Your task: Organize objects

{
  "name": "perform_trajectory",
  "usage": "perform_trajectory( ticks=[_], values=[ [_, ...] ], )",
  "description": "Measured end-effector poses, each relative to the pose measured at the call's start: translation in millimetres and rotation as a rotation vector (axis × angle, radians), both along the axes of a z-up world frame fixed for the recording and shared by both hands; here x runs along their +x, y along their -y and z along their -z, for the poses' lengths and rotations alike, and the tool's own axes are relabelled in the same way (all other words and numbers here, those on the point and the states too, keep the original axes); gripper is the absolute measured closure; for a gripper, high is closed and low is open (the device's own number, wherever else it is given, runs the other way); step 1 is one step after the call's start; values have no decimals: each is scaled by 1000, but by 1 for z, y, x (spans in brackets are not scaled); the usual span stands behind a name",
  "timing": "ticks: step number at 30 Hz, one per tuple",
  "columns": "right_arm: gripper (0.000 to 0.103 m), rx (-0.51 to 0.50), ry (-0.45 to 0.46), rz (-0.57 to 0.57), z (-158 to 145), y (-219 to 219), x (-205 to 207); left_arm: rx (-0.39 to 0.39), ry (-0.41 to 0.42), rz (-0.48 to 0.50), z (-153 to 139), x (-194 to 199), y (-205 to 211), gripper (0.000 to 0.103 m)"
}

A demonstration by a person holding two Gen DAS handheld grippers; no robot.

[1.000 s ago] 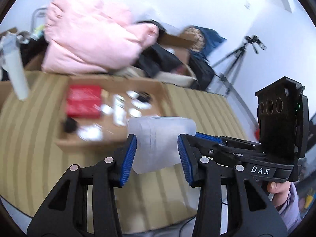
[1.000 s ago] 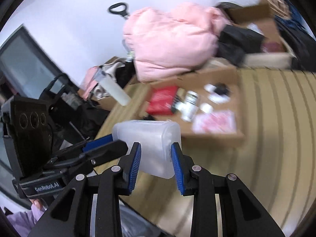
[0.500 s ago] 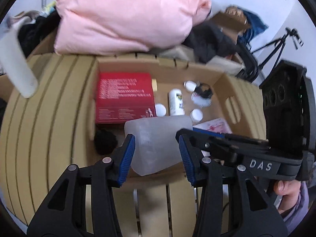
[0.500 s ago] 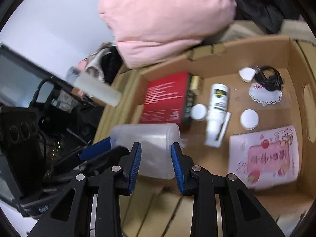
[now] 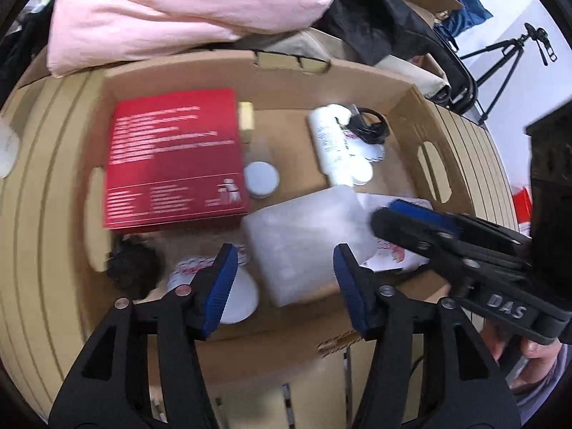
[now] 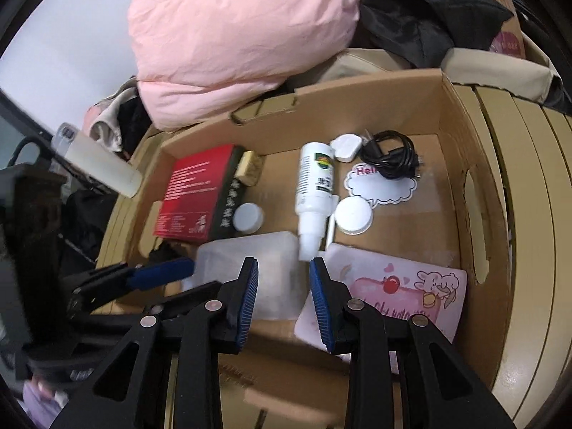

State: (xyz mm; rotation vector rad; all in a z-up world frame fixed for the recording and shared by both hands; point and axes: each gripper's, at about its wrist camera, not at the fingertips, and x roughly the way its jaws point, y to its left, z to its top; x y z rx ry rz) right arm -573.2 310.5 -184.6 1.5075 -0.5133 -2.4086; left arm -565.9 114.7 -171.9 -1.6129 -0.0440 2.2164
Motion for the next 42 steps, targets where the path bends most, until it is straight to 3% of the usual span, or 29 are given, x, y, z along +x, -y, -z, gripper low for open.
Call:
perform_trajectory(
  ticks=[2,6,8,10,13,18,21,27,31,37,42],
  values=[
    [68,48,-30,-9,-14,2,7,-35,-32,-16,-17,6,8,49],
    [67,165,-87,-28,-51,4,27,-144,-152,-84,-71,30,27,24],
    [57,259,-121,-48,-76,6,44,-178,-235,-101,-99,49,37,15],
    [11,330,-158,-71,-96,6,64,-219,-299,-106,-123,70,44,5],
    [9,395,-214,-80,-128,8,100,-234,-370,-108,-155,111,57,3],
    [9,414,-270,-98,-173,13,166,-180,-403,-110,-195,187,74,0],
    [9,401,-297,-126,-190,20,202,-197,-433,-133,-210,220,80,0],
    [9,367,-355,-137,-216,29,267,-198,-443,-175,-217,274,92,0],
    [9,352,-399,-140,-218,36,324,-199,-511,-184,-214,330,104,0],
    [9,392,-478,-122,-199,58,415,-217,-563,-216,-184,412,104,0],
    [9,343,-497,-76,-178,81,463,-200,-600,-222,-170,462,95,0]
  ],
)
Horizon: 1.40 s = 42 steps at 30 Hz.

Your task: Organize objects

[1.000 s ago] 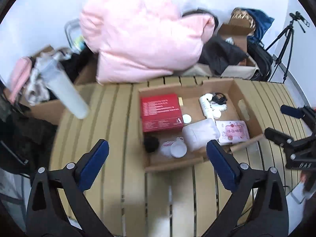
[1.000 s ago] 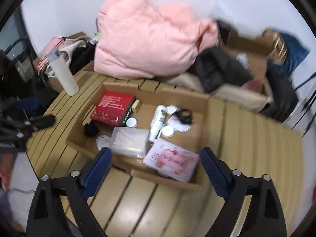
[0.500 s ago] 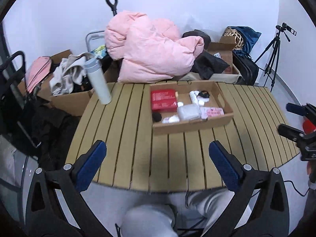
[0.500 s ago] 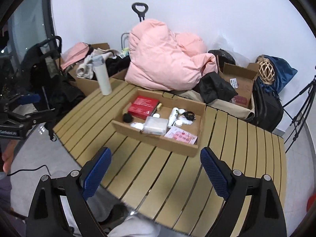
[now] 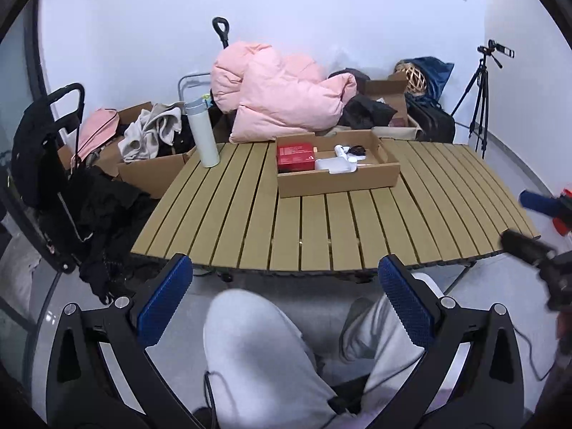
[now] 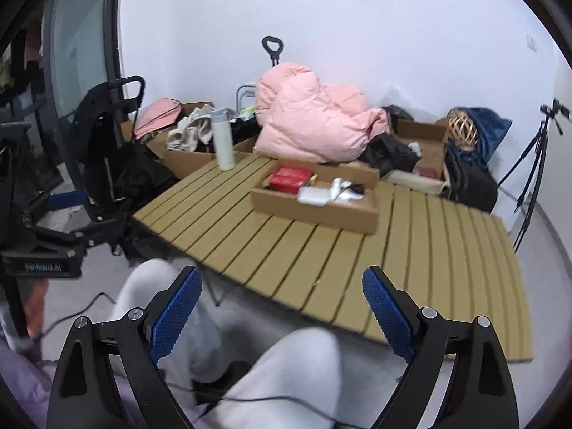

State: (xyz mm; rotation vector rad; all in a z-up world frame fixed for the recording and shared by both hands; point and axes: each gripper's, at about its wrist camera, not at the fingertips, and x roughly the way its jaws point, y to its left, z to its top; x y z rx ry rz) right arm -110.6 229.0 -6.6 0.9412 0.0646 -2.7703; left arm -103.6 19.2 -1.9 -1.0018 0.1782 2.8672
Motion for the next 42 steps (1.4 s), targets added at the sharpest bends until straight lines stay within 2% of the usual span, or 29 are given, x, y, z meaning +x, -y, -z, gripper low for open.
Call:
perform_trajectory(
  ticks=[4,8,13,19,31,42],
  values=[
    [9,13,-9,1,13,21,14,-42,-10,-18,6,17,4,0],
    [9,-48,23,-46,21,31,20,-7,-1,-33,7,22,9,0],
    [9,-18,0,-42,20,41,28,-8,-6,-22,7,26,6,0],
    [9,-4,-2,-17,24,43,26,-4,3,-31,8,26,8,0],
    [9,-63,-9,53,21,28,27,5,15,-24,8,26,9,0],
    [9,-68,0,37,23,29,24,3,37,-18,11,23,9,0]
  ],
)
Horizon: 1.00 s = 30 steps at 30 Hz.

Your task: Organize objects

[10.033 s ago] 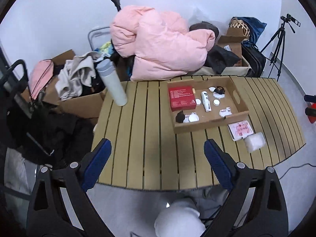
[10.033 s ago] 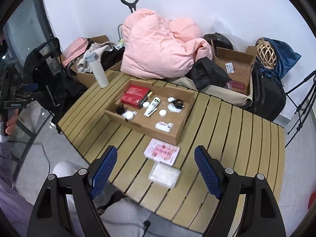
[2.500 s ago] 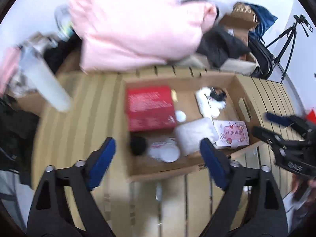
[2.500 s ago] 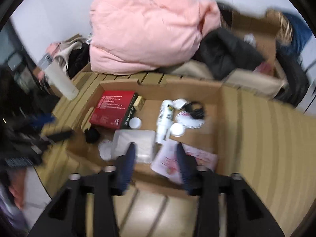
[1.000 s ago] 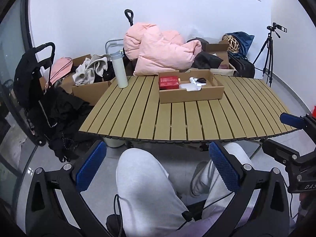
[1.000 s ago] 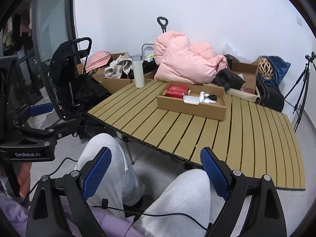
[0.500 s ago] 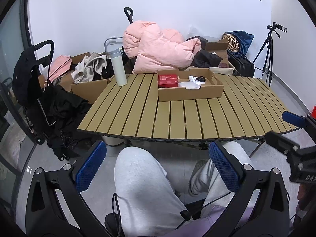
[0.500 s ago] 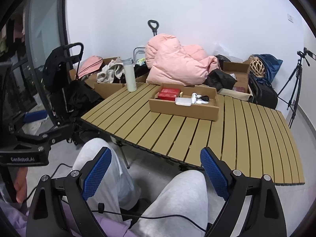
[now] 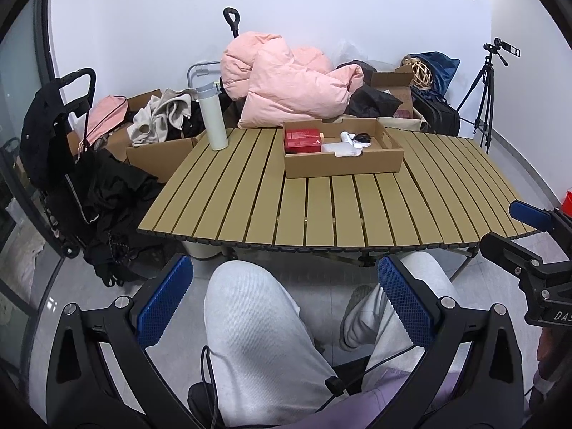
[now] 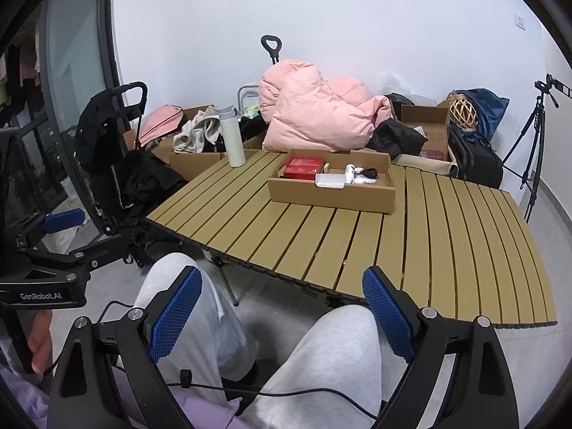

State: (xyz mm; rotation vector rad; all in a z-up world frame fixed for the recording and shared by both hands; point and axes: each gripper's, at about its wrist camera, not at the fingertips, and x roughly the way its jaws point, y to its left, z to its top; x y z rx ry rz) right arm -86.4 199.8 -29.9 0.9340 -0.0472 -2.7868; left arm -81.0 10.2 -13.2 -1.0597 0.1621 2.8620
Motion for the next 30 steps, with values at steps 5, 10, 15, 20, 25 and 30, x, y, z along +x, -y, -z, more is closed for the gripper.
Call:
perform_trajectory(
  ticks=[5,10,15,20,25,30],
  values=[
    [9,0,-1,4,0,-1,1,-1,-3,-2,0,1,0,0],
    [9,0,-2,3,2,-2,2,1,-4,-3,0,0,2,0],
    [9,-2,4,3,3,-3,1,1,-5,-2,0,0,3,0],
    [9,-3,15,5,5,-4,0,-1,7,-3,3,-1,4,0],
    [9,1,18,6,6,-3,-1,-1,9,-2,4,-1,4,0],
    [9,2,23,6,8,-3,-1,-1,4,-5,3,0,4,0]
  ],
)
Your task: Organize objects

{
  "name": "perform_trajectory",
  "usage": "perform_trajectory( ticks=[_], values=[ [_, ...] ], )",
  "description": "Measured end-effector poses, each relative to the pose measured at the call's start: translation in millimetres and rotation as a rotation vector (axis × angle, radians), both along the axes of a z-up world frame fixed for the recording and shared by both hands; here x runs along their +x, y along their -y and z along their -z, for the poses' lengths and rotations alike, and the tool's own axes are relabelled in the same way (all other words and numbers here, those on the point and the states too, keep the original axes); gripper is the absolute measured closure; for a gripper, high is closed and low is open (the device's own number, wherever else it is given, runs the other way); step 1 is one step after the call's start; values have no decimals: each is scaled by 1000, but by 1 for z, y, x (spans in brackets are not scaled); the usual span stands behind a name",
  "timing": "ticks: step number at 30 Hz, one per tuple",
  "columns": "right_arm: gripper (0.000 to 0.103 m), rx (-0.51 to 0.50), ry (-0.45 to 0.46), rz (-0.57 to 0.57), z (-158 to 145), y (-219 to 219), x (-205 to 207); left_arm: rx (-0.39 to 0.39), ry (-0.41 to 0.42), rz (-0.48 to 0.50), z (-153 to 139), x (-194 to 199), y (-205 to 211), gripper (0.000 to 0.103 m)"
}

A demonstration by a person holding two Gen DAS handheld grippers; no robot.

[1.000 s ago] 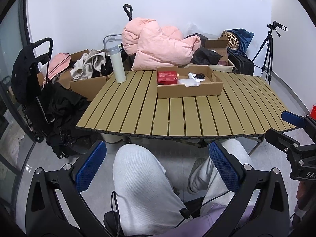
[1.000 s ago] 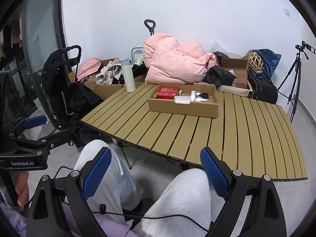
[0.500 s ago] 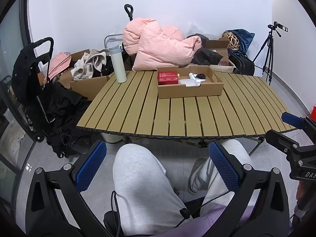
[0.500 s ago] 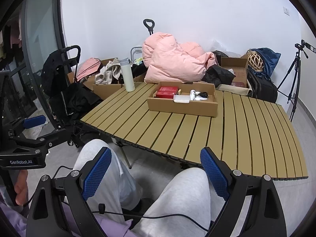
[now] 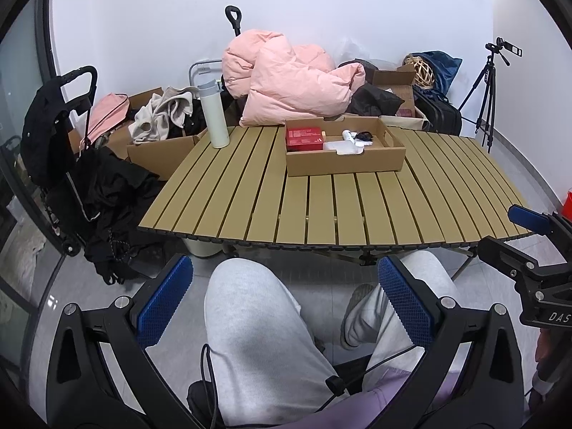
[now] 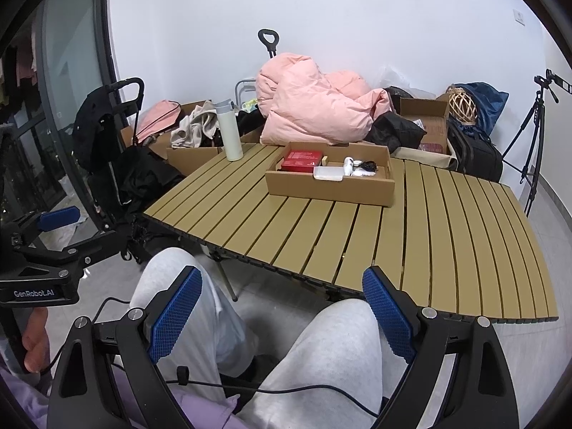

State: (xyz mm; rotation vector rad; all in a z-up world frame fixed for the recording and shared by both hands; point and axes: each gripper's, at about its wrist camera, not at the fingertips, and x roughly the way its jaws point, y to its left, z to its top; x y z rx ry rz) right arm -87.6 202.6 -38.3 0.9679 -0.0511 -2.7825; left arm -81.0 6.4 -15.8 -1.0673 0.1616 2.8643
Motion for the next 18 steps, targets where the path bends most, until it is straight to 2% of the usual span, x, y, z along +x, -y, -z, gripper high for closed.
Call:
perform_trajectory(
  ticks=[18],
  values=[
    [9,4,16,4,4,-4,-3,35,1,57,0,2,-2,0]
  ],
)
